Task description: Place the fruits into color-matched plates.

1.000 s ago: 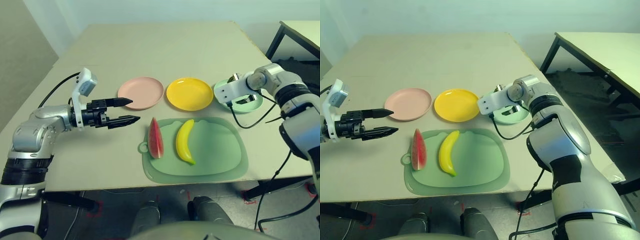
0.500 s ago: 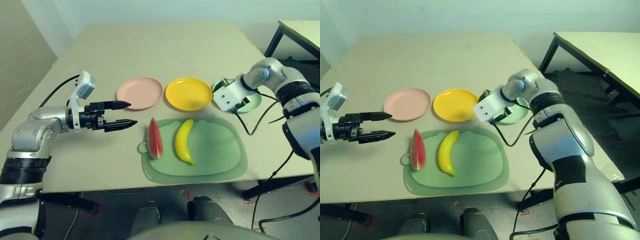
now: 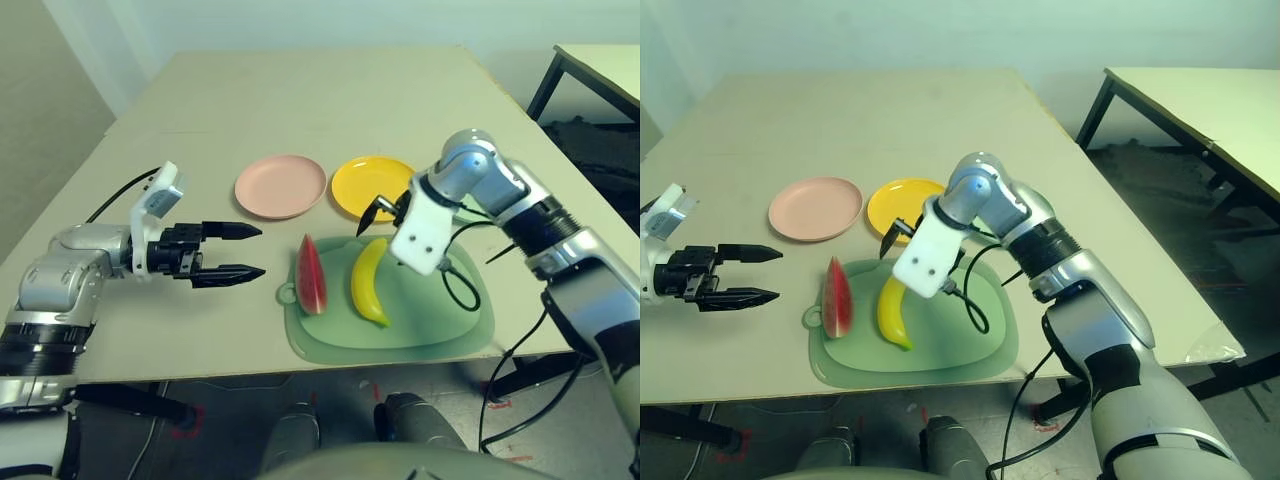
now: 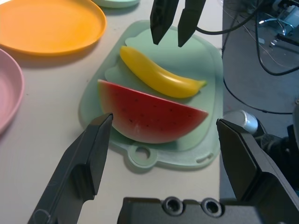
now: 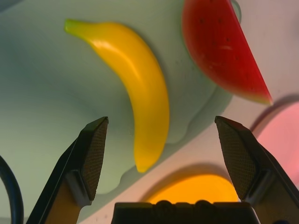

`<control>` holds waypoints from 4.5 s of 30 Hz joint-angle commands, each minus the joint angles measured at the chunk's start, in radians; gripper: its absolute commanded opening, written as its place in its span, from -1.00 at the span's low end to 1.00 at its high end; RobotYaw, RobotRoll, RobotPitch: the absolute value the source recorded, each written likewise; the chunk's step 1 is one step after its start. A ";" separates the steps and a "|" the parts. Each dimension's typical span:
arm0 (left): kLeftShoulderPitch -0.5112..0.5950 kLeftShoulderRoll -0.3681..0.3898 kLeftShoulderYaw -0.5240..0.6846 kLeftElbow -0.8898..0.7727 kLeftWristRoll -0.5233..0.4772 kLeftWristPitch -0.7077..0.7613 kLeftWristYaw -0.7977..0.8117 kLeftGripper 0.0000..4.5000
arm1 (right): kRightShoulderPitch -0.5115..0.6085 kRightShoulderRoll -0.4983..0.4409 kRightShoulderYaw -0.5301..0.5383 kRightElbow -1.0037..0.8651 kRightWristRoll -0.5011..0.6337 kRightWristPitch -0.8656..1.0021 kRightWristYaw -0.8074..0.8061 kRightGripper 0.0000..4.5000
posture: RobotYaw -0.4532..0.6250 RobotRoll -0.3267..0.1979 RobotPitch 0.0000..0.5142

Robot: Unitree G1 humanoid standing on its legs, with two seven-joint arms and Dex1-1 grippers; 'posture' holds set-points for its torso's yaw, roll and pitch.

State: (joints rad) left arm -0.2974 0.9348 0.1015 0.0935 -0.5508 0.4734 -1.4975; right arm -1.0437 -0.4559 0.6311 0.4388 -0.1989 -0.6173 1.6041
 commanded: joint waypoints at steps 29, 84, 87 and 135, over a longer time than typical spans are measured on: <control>-0.019 -0.009 0.027 -0.009 -0.004 -0.067 0.034 1.00 | 0.026 0.014 0.111 0.257 -0.154 -0.114 -0.036 -0.30 | -0.21 0.25 -0.82; -0.037 -0.014 0.002 0.017 0.058 0.057 0.251 1.00 | -0.301 0.161 -0.131 0.895 -0.324 0.273 -0.811 0.99 | -0.24 0.25 -0.73; -0.042 -0.018 -0.002 0.037 0.072 0.022 0.240 1.00 | -0.301 0.136 -0.251 0.867 -0.203 0.295 -0.727 0.99 | -0.25 0.25 -0.72; -0.613 -0.148 -0.685 0.654 0.256 -1.139 -0.117 1.00 | 0.794 -0.264 -0.573 0.084 0.693 0.429 0.010 0.99 | -0.57 0.25 -0.99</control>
State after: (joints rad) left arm -0.9040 0.7833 -0.5362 0.7588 -0.2661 -0.6577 -1.6067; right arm -0.2622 -0.7094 0.0412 0.5374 0.5025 -0.1696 1.6119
